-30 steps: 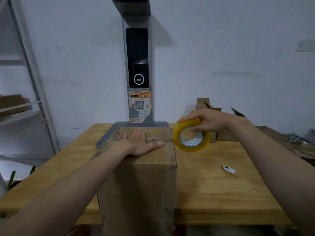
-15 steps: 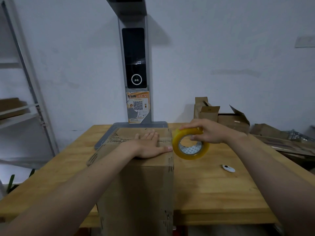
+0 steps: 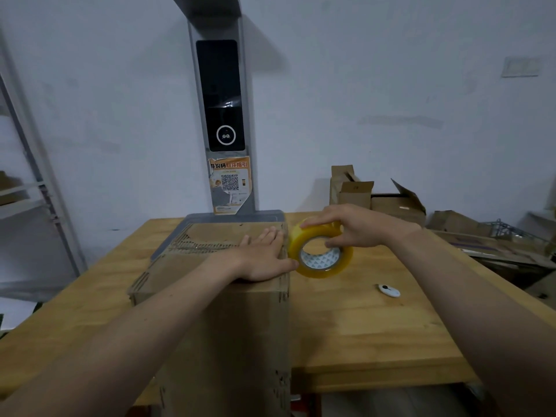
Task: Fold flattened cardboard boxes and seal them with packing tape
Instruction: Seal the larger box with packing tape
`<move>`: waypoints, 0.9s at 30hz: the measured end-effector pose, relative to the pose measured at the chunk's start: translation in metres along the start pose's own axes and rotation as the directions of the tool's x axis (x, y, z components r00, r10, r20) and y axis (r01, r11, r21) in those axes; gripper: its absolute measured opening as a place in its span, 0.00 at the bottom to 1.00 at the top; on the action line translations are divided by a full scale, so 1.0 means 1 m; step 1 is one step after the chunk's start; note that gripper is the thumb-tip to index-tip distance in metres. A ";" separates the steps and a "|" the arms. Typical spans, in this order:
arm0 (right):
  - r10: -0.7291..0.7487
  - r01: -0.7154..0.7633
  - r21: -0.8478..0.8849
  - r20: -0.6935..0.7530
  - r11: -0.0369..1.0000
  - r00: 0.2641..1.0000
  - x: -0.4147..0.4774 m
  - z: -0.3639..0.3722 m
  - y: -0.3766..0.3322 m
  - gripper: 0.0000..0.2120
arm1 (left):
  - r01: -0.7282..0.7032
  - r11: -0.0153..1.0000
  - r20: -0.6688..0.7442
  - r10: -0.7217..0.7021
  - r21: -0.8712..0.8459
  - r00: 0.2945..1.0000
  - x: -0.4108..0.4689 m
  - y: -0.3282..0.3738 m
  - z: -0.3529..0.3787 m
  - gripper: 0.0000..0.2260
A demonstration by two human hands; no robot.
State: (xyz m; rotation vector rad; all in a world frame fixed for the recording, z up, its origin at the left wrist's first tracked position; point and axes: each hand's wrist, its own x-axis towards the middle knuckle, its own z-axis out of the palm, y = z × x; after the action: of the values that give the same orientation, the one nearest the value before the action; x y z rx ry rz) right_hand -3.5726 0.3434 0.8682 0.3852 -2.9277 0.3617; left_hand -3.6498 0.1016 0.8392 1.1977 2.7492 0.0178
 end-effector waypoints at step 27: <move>0.205 -0.204 -0.028 0.040 0.979 0.978 -0.004 0.059 -0.039 0.33 | 0.300 0.951 -0.010 -0.302 -0.069 0.953 -0.062 -0.072 0.000 0.48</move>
State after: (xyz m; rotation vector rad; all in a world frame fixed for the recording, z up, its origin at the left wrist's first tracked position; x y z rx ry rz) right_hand -3.5662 0.2924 0.8198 0.0890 -3.0188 0.3489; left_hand -3.6608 0.0073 0.8421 0.7548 2.8922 0.0888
